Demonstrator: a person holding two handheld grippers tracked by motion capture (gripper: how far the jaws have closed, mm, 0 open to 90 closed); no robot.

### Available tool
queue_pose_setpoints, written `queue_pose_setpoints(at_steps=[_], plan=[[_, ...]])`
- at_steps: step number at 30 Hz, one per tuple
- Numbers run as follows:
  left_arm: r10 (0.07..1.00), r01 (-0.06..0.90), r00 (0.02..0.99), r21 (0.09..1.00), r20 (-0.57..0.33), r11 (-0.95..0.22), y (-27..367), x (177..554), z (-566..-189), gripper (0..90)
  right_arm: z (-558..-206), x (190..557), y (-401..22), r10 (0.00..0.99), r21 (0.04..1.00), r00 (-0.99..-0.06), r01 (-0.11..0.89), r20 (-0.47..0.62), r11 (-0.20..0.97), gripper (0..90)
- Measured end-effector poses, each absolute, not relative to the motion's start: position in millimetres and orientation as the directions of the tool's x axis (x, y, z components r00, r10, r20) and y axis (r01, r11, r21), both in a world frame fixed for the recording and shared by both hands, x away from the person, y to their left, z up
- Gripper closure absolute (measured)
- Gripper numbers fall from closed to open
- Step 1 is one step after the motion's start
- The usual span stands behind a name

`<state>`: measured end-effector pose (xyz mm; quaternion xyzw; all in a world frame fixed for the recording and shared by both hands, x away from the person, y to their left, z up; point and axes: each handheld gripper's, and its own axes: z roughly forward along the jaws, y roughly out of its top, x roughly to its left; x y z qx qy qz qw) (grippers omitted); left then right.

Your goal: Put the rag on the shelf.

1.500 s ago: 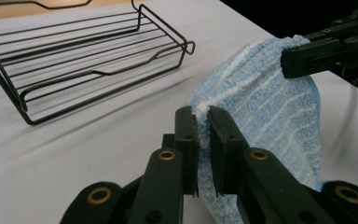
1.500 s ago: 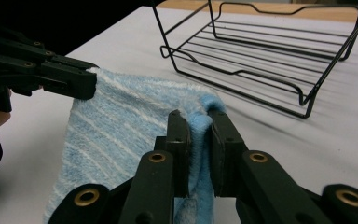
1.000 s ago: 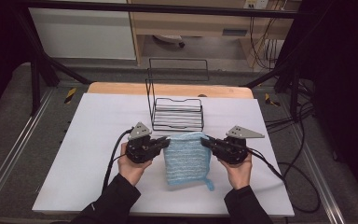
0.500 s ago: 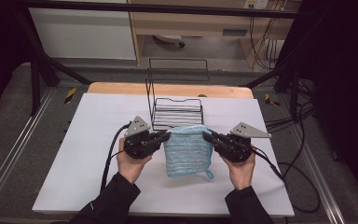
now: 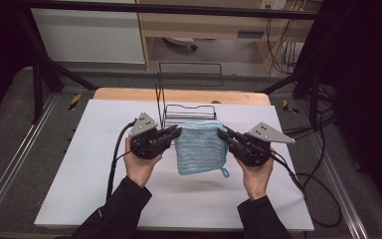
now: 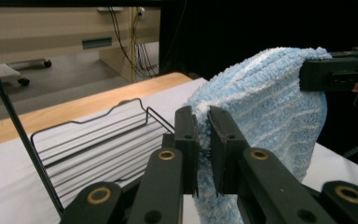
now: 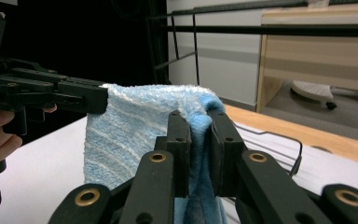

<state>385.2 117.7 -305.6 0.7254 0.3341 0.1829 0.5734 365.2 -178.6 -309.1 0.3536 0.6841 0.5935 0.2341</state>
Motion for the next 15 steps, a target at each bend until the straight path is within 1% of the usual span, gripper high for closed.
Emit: queue_pose_setpoints(at_steps=[10, 15], plan=[[0.700, 0.226, 0.707, 0.971, -0.105, -0.083, 118.5, 389.0, -287.5, 82.0, -288.1, 367.7, -173.9, 0.781, 0.990, -0.620, 0.136, 0.069, 0.021, 80.8], [0.710, 0.184, 0.700, 0.980, -0.080, -0.071, 118.5, 390.1, -275.2, 82.0, -279.3, 369.1, -172.1, 0.788, 0.995, -0.613, 0.099, 0.052, 0.012, 80.8]])
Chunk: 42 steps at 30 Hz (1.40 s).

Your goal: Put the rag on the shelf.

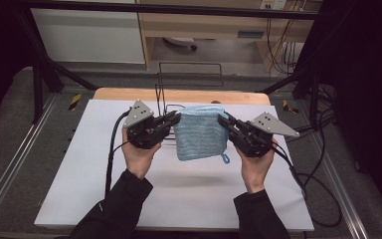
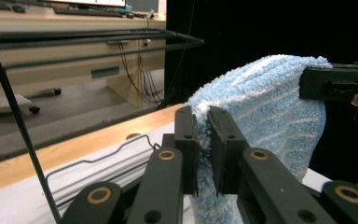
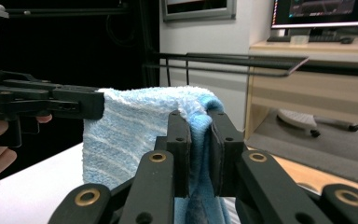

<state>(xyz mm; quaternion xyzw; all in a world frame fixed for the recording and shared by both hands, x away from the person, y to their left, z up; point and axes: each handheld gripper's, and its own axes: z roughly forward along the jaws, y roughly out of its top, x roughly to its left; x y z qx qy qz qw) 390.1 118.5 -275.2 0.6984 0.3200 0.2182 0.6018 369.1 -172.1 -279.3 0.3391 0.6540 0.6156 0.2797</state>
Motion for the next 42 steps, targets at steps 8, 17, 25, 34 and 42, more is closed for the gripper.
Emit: queue_pose_setpoints(at_steps=[8, 17, 25, 34, 42], plan=[[0.715, 0.147, 0.695, 0.988, -0.076, -0.037, 120.1, 394.5, -258.1, 81.9, -264.0, 372.7, -168.9, 0.795, 0.999, -0.605, 0.054, 0.037, -0.006, 80.8], [0.722, 0.100, 0.689, 0.995, -0.059, -0.014, 122.9, 398.5, -237.9, 81.9, -244.5, 378.6, -165.0, 0.804, 1.000, -0.595, -0.006, 0.014, -0.021, 80.9], [0.731, 0.073, 0.679, 0.997, -0.067, 0.024, 127.9, 403.3, -220.0, 81.8, -226.2, 384.5, -157.4, 0.811, 0.998, -0.585, -0.053, -0.016, -0.018, 80.9], [0.740, 0.033, 0.670, 0.998, -0.065, 0.059, 133.0, 407.0, -198.9, 81.8, -206.1, 390.4, -150.1, 0.813, 0.995, -0.581, -0.097, -0.034, -0.028, 80.9], [0.745, 0.005, 0.664, 0.997, -0.064, 0.081, 134.9, 411.5, -183.2, 81.8, -187.2, 393.7, -145.4, 0.818, 0.990, -0.573, -0.137, -0.048, -0.038, 81.0]])
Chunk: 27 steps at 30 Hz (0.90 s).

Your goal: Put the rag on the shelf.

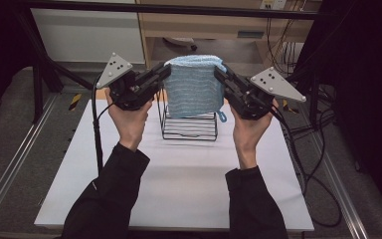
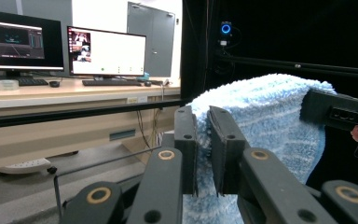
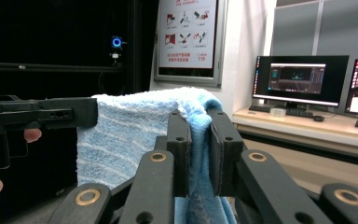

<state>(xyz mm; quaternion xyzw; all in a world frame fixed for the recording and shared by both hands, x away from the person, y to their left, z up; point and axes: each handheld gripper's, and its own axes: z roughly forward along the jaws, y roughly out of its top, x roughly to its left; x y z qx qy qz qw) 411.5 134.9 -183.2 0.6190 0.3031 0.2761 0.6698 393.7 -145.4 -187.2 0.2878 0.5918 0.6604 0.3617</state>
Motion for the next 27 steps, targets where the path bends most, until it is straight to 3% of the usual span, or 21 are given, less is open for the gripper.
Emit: queue_pose_setpoints(at_steps=[27], plan=[[0.767, -0.031, 0.632, 0.986, -0.108, 0.164, 160.3, 439.5, -145.2, 81.4, -149.0, 439.2, -116.9, 0.814, 0.979, -0.580, -0.182, -0.028, -0.096, 80.9]])
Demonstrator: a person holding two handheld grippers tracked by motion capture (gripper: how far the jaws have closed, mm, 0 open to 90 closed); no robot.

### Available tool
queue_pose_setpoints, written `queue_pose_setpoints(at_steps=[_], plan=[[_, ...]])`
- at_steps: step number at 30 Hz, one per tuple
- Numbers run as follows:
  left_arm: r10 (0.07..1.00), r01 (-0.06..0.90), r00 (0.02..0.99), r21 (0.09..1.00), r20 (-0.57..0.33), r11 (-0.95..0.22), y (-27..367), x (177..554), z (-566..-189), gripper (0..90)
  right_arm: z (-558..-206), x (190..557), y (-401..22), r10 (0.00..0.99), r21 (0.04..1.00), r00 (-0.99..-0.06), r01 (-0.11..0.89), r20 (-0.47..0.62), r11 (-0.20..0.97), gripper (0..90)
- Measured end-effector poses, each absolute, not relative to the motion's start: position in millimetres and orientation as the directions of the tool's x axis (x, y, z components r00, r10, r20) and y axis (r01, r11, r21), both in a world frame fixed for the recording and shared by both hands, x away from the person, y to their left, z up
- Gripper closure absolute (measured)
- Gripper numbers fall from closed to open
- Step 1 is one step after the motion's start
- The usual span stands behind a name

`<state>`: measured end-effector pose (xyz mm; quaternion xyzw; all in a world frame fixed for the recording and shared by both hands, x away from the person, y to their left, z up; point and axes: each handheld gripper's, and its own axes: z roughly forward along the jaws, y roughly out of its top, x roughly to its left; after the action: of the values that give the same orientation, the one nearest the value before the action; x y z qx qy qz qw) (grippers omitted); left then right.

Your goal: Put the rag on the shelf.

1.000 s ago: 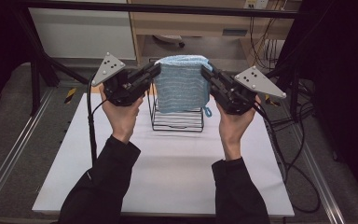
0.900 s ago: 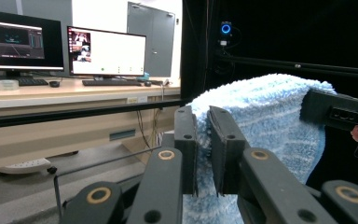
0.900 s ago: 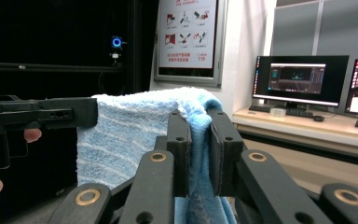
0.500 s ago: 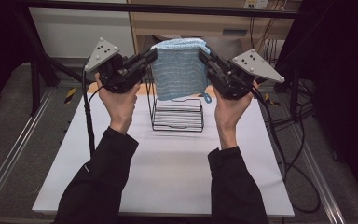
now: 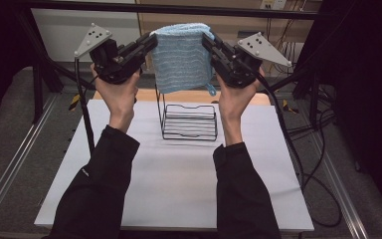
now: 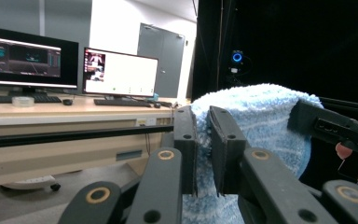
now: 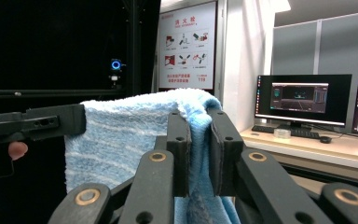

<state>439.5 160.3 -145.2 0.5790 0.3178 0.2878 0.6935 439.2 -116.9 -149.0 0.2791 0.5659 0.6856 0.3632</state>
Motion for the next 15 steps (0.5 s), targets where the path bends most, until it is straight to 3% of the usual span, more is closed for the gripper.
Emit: queue_pose_setpoints(at_steps=[15], plan=[[0.792, -0.071, 0.608, 0.989, -0.062, 0.132, 159.8, 458.8, -137.1, 81.2, -137.9, 466.7, -112.5, 0.815, 0.981, -0.577, -0.181, -0.050, -0.068, 80.5]])
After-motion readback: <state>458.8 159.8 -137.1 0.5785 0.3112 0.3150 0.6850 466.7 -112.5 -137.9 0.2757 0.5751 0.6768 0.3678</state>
